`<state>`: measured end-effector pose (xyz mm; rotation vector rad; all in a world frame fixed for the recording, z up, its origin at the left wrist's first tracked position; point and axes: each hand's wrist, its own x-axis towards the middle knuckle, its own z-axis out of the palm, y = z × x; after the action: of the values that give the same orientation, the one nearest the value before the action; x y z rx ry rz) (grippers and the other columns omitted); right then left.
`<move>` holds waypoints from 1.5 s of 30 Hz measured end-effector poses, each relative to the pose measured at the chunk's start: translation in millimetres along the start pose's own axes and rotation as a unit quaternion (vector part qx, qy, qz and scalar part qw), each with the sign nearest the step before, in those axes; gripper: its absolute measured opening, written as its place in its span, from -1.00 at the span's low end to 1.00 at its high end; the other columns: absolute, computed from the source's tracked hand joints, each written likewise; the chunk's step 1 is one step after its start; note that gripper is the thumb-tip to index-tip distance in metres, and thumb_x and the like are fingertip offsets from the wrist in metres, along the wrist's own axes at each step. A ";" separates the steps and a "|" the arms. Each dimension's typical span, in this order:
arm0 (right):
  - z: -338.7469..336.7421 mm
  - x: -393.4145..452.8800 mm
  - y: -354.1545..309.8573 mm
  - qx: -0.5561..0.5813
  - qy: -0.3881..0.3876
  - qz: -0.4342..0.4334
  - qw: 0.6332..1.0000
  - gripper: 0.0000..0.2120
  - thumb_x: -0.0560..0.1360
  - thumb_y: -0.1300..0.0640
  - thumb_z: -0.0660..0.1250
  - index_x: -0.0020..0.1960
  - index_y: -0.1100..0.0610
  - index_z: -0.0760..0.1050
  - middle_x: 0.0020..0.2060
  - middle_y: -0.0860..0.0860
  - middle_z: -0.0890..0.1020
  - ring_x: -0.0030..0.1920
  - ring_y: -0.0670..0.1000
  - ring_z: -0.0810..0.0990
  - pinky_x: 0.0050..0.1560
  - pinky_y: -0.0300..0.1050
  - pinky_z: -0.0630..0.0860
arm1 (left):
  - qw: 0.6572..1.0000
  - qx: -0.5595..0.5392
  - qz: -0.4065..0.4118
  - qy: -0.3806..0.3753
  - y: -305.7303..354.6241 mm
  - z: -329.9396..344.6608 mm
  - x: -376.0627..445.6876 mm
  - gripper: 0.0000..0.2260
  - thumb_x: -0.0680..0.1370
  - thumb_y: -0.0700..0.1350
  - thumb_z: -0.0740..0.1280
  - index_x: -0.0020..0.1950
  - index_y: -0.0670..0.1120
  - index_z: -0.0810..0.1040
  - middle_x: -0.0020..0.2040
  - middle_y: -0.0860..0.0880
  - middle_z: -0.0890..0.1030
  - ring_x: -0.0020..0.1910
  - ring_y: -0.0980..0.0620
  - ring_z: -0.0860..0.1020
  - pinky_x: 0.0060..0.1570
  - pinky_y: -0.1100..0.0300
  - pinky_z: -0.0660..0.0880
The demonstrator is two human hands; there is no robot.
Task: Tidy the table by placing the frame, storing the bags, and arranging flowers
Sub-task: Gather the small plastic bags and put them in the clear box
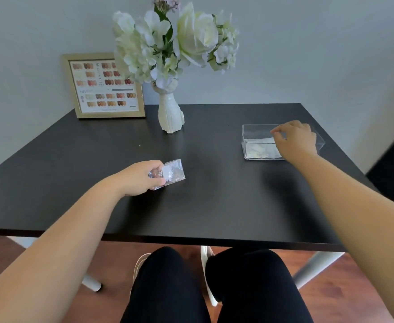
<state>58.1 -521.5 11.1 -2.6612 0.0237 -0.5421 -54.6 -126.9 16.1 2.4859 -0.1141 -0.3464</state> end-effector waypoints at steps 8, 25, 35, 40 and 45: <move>-1.3 -22.4 23.2 0.021 0.048 0.015 0.998 -0.68 0.55 0.05 0.08 0.03 -0.02 0.61 0.12 0.01 0.55 0.23 0.10 0.39 0.31 0.05 0.15 | 0.997 -0.010 0.062 0.048 41.1 19.8 28.7 -0.75 0.50 -0.02 0.41 0.11 0.21 0.46 -0.23 0.13 0.69 -0.28 0.22 0.63 -0.19 0.16 0.46; 6.0 -41.5 39.7 0.010 0.101 -0.025 0.994 -0.66 0.64 0.00 0.09 0.14 0.07 0.62 0.20 0.05 0.55 0.28 0.08 0.41 0.48 0.05 -0.02 | 0.973 -0.031 0.195 0.118 183.5 59.1 132.9 -0.68 0.65 -0.10 0.16 0.36 0.21 0.32 -0.04 0.07 0.60 -0.14 0.04 0.57 -0.24 0.18 0.47; 5.2 -42.1 40.1 0.018 0.110 -0.031 0.993 -0.67 0.63 0.02 0.12 0.14 0.10 0.61 0.17 0.04 0.58 0.27 0.08 0.44 0.47 0.05 0.01 | 0.982 0.057 0.114 0.142 204.2 90.0 159.0 -0.53 0.59 -0.04 0.21 0.46 0.24 0.17 -0.05 0.09 0.61 0.11 -0.01 0.48 0.12 0.04 0.12; 6.2 -41.1 40.7 0.017 0.113 -0.032 0.993 -0.68 0.63 0.02 0.14 0.13 0.12 0.62 0.16 0.04 0.58 0.26 0.08 0.45 0.46 0.04 0.01 | 0.969 0.041 0.119 0.213 199.2 85.5 157.0 -0.44 0.53 -0.01 0.34 0.48 0.20 0.21 0.29 0.14 0.51 0.28 -0.03 0.40 0.13 0.01 0.10; 5.3 -41.4 42.4 0.028 0.110 -0.034 0.993 -0.64 0.64 -0.01 0.08 0.17 0.08 0.61 0.18 0.02 0.57 0.28 0.06 0.43 0.47 0.01 -0.02 | 0.966 0.020 0.085 0.242 162.7 72.8 148.4 -0.44 0.54 0.03 0.35 0.47 0.19 0.18 0.15 0.20 0.52 0.24 0.02 0.41 0.16 0.01 0.09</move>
<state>24.7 -553.9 -25.9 -2.5430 -0.0184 -0.8428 68.2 -323.5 23.6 2.5027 -0.1321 0.3399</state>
